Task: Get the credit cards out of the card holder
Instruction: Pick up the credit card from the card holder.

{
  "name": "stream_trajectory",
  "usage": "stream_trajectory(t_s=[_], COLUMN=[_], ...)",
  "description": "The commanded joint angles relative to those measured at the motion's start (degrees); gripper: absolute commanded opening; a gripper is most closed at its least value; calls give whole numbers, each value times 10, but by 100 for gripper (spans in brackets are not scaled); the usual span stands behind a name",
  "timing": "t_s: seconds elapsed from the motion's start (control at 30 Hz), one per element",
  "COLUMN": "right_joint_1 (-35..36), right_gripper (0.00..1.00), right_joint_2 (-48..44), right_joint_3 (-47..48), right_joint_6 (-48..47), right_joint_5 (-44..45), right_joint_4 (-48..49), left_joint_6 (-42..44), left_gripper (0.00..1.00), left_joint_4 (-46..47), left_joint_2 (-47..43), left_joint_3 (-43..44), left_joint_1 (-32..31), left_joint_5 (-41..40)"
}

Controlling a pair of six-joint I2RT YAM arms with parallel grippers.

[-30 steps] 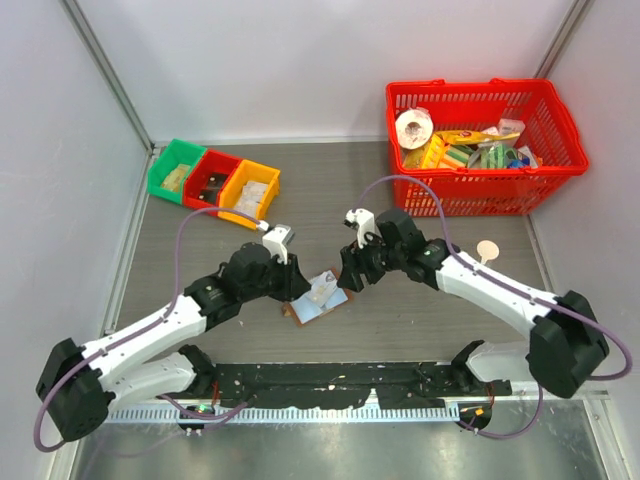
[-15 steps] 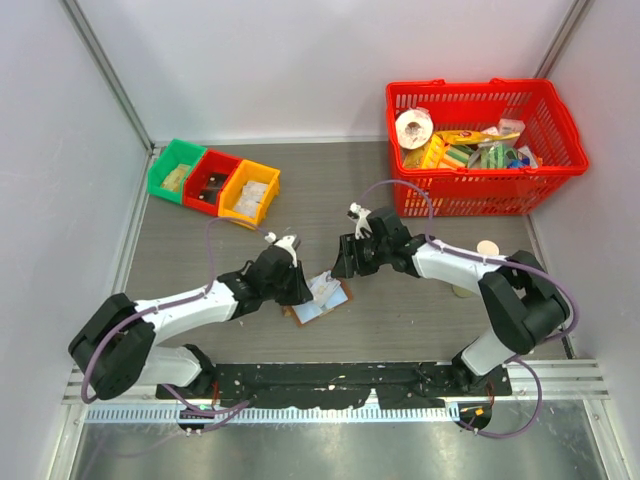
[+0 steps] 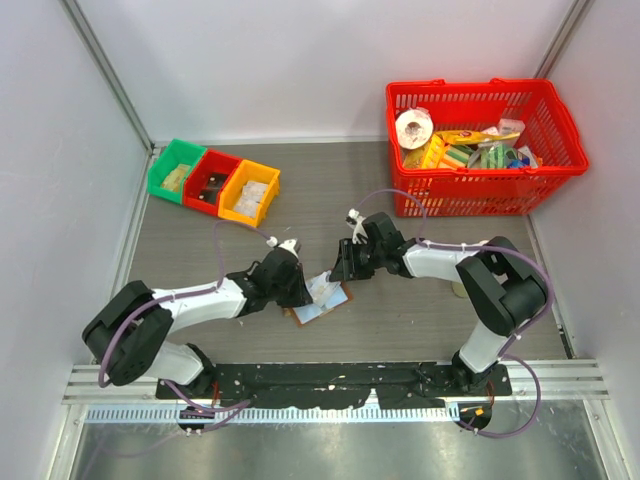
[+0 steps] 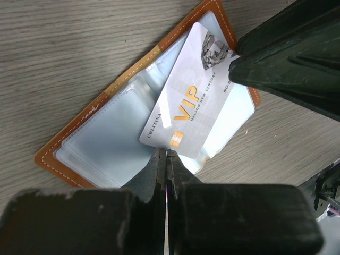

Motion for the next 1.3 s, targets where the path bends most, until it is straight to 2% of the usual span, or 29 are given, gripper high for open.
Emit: stream_trajectory(t_s=[0.0,0.23,0.67,1.1,1.2,1.27], right_joint_1=[1,1,-21,-64,-64,-65], right_gripper=[44,36,6,1,2,2], right_joint_2=[7,6,-46,-127,-127,-119], right_joint_3=[-12,-26,-43,-78,-81,-83], right_joint_6=[12,15,0,-6,-5,-6], right_joint_5=[-16,-26,-9,-6,1,6], right_joint_4=[36,49,41,27,27,28], left_joint_6=[-11,-18,-19,-57,-56,-58], left_gripper=[1,0,1,26,27,23], left_joint_4=[40,55,53,96,95,99], left_joint_2=[16,33,18,-12,-2,13], left_joint_3=[-8,-14,-21,-58,-57,-55], left_joint_1=[1,1,1,1,1,1], left_joint_5=[-7,3,-1,-31,-35,-29])
